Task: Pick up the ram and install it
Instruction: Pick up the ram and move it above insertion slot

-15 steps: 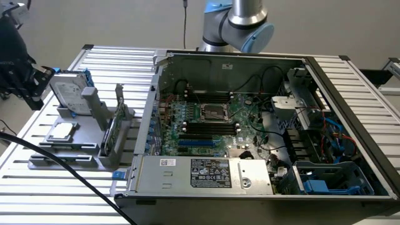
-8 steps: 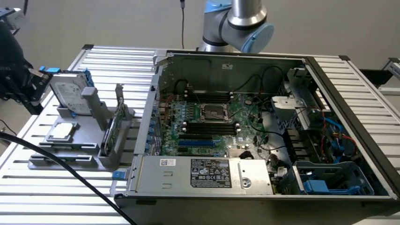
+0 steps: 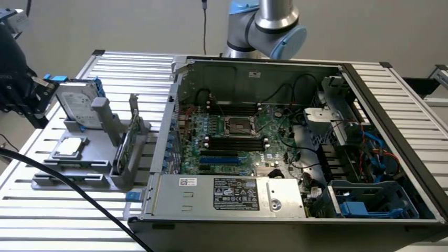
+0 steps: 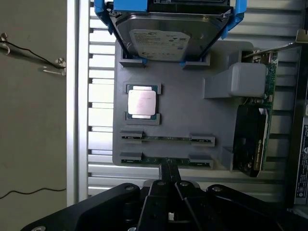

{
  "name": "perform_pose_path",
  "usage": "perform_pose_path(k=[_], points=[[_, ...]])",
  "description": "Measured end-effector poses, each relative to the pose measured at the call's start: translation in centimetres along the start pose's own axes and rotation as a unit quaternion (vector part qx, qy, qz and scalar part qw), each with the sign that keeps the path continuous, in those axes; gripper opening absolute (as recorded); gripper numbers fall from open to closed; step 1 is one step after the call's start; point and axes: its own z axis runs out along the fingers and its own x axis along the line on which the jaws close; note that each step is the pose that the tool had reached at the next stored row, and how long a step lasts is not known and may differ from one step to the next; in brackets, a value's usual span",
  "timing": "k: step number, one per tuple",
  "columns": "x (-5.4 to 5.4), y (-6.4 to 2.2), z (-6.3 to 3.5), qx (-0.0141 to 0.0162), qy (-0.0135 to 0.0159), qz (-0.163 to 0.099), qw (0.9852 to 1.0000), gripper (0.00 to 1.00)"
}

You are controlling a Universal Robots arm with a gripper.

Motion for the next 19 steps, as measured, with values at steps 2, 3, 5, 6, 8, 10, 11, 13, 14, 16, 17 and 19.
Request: perform_pose_path(k=[2, 3, 5, 6, 8, 10, 11, 13, 14, 16, 17, 19], points=[[0.0, 0.0, 0.0, 0.0, 0.0, 0.0, 1.0, 0.11], [0.0, 0.0, 0.0, 0.0, 0.0, 0.0, 1.0, 0.11], [0.0, 0.0, 0.0, -0.0001, 0.0, 0.0, 1.0, 0.11], [0.0, 0.0, 0.0, -0.0001, 0.0, 0.0, 1.0, 0.11], [0.02, 0.07, 0.07, -0.0002, -0.0016, 0.0, 1.0, 0.11], [0.01, 0.08, 0.18, -0.0001, -0.0023, -0.015, 0.9999, 0.11], [0.02, 0.09, 0.24, -0.0001, -0.0022, -0.024, 0.9997, 0.11], [0.02, 0.1, 0.39, -0.0001, -0.0022, -0.042, 0.9991, 0.11], [0.02, 0.1, 0.47, -0.0001, -0.0022, -0.051, 0.9987, 0.11], [0.02, 0.11, 0.63, -0.0001, -0.0021, -0.069, 0.9976, 0.11], [0.02, 0.11, 0.71, -0.0001, -0.002, -0.078, 0.9969, 0.11], [0.02, 0.12, 0.86, 0.0, -0.0019, -0.097, 0.9953, 0.11]])
